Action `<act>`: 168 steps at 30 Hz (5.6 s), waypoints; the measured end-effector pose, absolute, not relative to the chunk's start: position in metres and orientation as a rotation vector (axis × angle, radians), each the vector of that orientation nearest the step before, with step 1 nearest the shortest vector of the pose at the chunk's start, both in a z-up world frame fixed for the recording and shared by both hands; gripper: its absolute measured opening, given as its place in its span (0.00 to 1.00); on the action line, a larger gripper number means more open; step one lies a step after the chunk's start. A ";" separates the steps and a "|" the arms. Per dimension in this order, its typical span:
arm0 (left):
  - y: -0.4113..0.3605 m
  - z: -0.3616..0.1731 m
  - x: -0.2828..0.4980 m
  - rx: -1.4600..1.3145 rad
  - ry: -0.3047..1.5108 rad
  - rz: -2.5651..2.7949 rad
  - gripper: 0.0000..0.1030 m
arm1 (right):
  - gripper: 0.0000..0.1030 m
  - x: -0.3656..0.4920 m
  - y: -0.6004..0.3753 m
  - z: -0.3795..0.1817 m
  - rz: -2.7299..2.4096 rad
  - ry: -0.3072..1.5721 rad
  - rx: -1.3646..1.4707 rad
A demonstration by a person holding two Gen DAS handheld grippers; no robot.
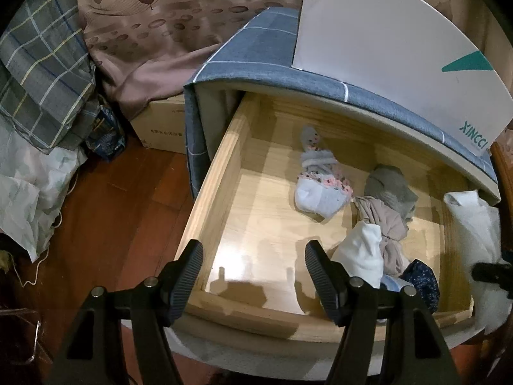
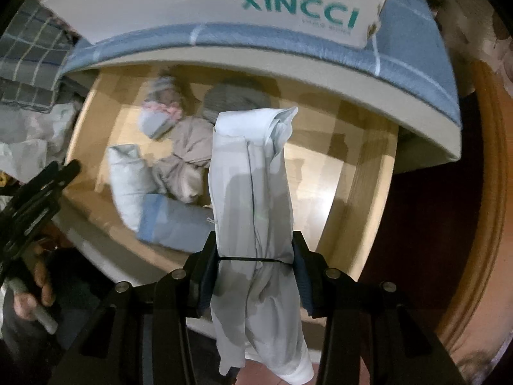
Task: Take underwear out of drawer
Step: 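Lift the grey-white bundle with the right gripper and carry it over the box, then open the right gripper to release the grey-white bundle into the box, then return the right gripper to the drawer and grasp the navy speckled sock, then lower the left gripper onto the white rolled sock in the drawer and close it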
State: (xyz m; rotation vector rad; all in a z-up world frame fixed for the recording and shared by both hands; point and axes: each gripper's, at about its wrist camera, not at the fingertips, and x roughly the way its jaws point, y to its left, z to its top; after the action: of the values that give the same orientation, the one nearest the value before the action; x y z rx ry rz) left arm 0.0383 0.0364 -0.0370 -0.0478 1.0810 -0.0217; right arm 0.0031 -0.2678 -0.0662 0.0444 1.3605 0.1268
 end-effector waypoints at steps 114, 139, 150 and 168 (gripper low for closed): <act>0.032 -0.048 0.038 0.001 1.127 -0.017 0.66 | 0.36 0.046 -0.253 -0.198 -0.013 1.578 -0.009; -0.002 -0.060 0.042 -0.089 1.300 -0.222 0.66 | 0.35 -0.001 -0.265 -0.203 0.038 1.516 0.036; -0.028 -0.086 0.063 -0.136 1.401 -0.220 0.66 | 0.35 0.008 -0.272 -0.189 0.049 1.506 0.067; -0.014 -0.119 0.080 -0.116 1.514 -0.131 0.68 | 0.35 0.009 -0.289 -0.180 0.067 1.495 0.108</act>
State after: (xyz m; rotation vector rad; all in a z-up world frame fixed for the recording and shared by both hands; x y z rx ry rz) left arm 0.0802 -0.0137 -0.1188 -0.1162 1.5138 -0.1306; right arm 0.0085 -0.2895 -0.1801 0.1077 1.4952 0.0669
